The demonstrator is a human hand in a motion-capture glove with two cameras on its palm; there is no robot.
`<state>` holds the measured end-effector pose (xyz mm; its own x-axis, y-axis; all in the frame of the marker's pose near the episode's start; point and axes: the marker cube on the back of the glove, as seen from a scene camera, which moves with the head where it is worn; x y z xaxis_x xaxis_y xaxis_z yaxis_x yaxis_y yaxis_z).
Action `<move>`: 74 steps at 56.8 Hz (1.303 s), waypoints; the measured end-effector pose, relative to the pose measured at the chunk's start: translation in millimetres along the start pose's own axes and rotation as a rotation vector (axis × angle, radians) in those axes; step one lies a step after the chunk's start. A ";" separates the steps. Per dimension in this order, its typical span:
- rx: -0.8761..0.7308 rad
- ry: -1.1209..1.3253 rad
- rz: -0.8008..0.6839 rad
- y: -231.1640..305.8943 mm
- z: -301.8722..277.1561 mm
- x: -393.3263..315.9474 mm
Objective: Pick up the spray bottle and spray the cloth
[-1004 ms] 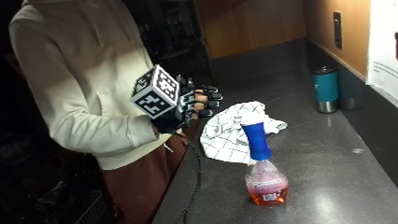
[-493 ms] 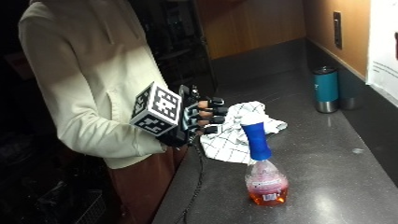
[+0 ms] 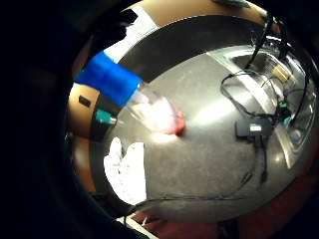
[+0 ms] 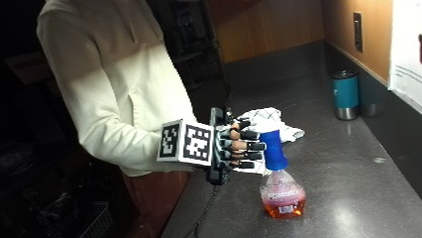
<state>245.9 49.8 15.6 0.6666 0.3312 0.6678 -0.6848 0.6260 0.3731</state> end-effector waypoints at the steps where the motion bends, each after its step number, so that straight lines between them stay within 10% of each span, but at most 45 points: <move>1: 0.002 -0.007 0.006 -2.0 1.4 1.2; 74: 0.179 -0.384 0.233 -85.1 77.5 5.9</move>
<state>285.3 -56.3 37.7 0.3554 0.1424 0.9238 -0.8654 0.4237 0.2676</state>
